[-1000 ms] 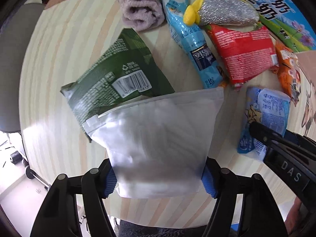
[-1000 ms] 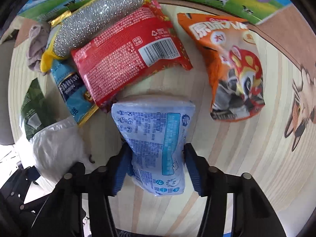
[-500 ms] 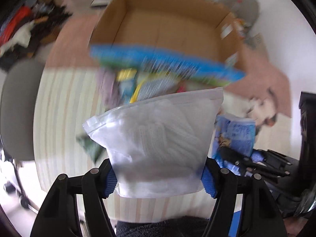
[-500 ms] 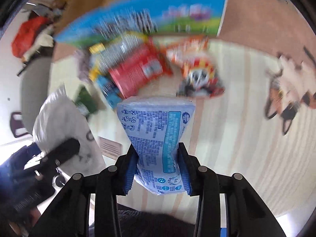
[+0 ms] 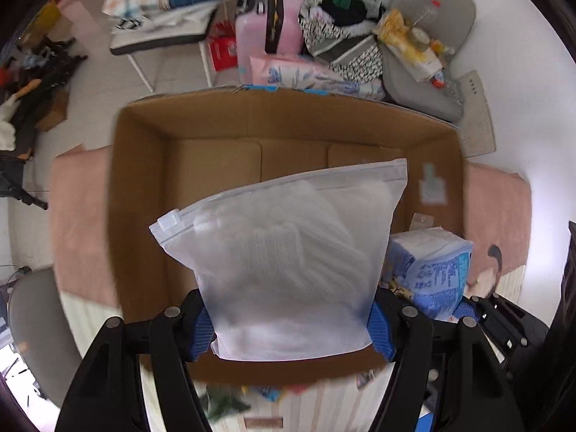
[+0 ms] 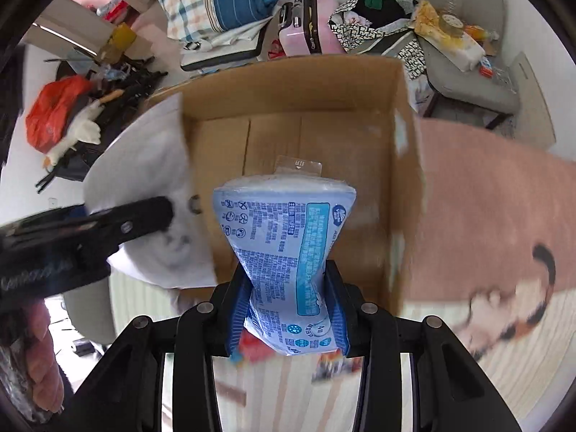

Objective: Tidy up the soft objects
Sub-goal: 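Lower the white bag and blue wipe pack into the box and release both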

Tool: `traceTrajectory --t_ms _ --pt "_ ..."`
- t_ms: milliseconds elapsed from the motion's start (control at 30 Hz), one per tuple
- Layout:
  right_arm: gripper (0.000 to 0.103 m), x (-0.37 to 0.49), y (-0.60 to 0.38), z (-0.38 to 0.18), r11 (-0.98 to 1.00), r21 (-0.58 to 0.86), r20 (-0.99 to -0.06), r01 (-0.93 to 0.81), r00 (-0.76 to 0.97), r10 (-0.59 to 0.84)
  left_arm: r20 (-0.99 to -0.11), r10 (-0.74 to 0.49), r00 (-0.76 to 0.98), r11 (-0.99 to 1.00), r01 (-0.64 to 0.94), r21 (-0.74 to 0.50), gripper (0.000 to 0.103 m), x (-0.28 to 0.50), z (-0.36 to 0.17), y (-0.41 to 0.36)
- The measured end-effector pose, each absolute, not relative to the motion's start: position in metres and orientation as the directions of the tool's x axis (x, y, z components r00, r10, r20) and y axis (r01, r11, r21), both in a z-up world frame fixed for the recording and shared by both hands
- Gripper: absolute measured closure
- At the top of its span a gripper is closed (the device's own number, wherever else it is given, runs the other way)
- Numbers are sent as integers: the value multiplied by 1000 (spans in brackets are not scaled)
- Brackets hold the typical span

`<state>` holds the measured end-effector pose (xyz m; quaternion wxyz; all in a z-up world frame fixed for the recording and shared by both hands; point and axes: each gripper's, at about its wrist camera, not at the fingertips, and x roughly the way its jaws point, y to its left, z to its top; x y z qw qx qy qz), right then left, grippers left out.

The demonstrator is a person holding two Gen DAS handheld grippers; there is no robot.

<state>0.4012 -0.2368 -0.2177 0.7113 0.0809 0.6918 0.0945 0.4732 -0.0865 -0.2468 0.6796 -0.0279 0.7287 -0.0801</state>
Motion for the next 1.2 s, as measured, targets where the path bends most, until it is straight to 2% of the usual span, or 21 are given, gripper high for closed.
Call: traceTrajectory --t_ms 300,533,700,733,800,833,867,900,933,967,1067,1100,1133,1200 --pt "61 461 -233 -318 990 138 -989 -12 -57 138 -970 -122 -212 976 149 -156 36 514 -321 -108" --pt "61 481 -239 -340 991 130 -989 28 -61 131 -959 -131 -251 971 162 -175 33 519 -343 -120" --pt "52 488 -241 -342 992 115 -991 46 -63 118 -943 -164 -288 973 109 -203 31 518 -343 -115" --pt "45 489 -241 -340 992 118 -991 47 -62 121 -945 -160 -285 974 113 -198 30 517 -339 -114" --pt "36 491 -240 -335 990 134 -988 41 -67 137 -954 -143 -263 974 131 -182 22 518 -331 -114" --pt "34 489 -238 -331 991 130 -989 38 -68 132 -958 -140 -250 974 137 -178 20 518 -326 -113" --pt "32 488 -234 -325 993 118 -990 30 -69 120 -963 -136 -231 974 145 -172 13 516 -315 -113" --pt "23 487 -232 -319 994 108 -992 23 -68 109 -967 -132 -217 974 150 -167 5 514 -308 -112" --pt "18 485 -229 -312 996 91 -994 13 -63 92 -972 -129 -199 975 155 -161 3 513 -300 -111" --pt "14 483 -227 -305 997 78 -995 6 -58 78 -977 -127 -172 975 160 -155 2 509 -286 -111" --pt "12 474 -224 -282 998 59 -998 -4 -39 59 -984 -125 -126 976 165 -145 2 497 -260 -106" --pt "4 467 -221 -272 998 62 -998 3 -29 62 -988 -118 -102 977 166 -134 2 492 -250 -105" --pt "0 464 -221 -265 998 61 -998 7 -18 61 -990 -111 -83 978 170 -124 2 486 -243 -105" --pt "0 455 -220 -249 998 55 -998 10 13 55 -995 -91 -28 980 174 -94 1 472 -223 -102"
